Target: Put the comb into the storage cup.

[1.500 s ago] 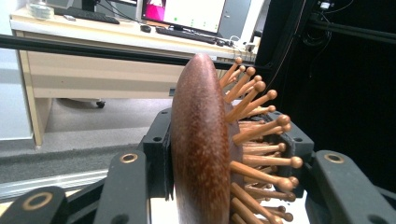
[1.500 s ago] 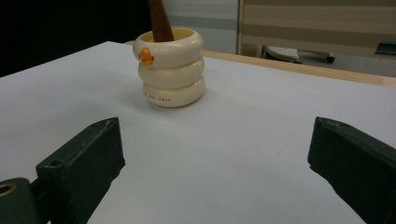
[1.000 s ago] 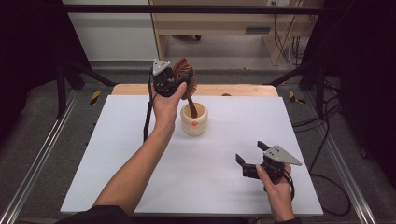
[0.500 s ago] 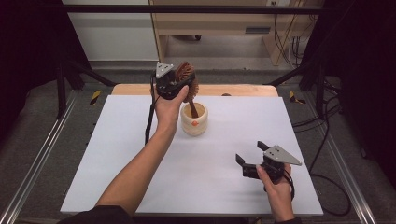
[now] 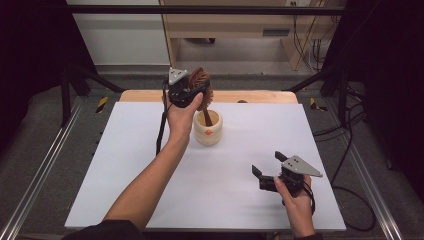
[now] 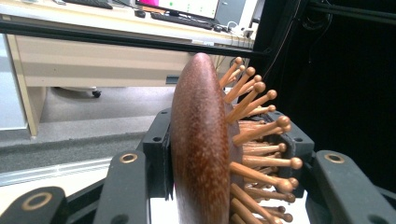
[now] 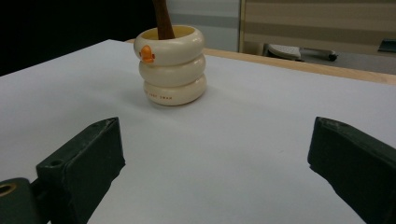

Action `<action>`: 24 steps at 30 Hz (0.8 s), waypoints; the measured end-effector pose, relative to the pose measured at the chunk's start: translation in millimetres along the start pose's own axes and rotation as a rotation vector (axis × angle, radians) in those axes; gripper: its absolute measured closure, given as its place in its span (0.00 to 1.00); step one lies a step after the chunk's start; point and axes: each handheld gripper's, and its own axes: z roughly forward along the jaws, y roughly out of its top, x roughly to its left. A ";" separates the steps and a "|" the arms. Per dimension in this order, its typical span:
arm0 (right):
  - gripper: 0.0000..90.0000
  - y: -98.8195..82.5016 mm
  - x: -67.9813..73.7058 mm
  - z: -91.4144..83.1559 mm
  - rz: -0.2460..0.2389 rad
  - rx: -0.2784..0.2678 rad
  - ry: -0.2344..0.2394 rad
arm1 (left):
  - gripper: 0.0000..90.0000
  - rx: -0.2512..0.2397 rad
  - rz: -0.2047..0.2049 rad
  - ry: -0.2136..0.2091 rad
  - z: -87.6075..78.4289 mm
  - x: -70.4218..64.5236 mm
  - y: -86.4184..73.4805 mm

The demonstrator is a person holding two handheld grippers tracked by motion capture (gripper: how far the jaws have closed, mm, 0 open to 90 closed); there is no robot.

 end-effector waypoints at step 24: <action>0.04 -0.4 1.3 1.1 -0.001 0.007 0.007 | 0.55 0.014 -0.011 0.001 4.8 -0.4 -9.9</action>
